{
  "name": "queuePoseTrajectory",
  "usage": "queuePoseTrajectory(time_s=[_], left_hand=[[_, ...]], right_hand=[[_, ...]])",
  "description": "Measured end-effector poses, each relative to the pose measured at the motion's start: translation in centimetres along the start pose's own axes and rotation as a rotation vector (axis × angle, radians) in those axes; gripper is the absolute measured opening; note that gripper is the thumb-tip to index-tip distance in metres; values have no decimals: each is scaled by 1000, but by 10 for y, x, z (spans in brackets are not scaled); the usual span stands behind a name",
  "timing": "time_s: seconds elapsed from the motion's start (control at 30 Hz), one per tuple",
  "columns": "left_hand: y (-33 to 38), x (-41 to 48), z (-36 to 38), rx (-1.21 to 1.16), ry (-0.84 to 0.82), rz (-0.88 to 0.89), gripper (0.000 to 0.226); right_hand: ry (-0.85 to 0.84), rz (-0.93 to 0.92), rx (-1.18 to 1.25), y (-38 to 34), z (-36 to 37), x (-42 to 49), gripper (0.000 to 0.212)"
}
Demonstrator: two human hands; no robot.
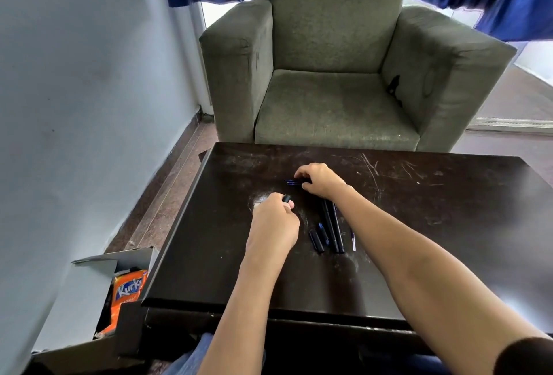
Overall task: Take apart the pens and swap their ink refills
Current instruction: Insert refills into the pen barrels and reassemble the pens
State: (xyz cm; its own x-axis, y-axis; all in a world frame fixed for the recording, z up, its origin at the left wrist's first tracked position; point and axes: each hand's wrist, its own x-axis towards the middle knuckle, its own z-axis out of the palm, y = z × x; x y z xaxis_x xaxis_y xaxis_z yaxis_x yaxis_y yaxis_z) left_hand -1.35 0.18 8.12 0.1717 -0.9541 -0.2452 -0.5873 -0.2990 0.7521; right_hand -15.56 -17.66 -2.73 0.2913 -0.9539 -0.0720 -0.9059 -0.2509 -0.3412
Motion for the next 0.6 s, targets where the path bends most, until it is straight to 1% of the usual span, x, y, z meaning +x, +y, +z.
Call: queuePoseTrajectory(time_s=[0.23, 0.6], left_hand=[[2, 0, -1, 4, -9, -21, 34], [0, -1, -1, 23, 2, 3, 32]], right_hand=[[12, 16, -13, 3, 1, -3, 30], [41, 28, 4, 5, 4, -3, 28]])
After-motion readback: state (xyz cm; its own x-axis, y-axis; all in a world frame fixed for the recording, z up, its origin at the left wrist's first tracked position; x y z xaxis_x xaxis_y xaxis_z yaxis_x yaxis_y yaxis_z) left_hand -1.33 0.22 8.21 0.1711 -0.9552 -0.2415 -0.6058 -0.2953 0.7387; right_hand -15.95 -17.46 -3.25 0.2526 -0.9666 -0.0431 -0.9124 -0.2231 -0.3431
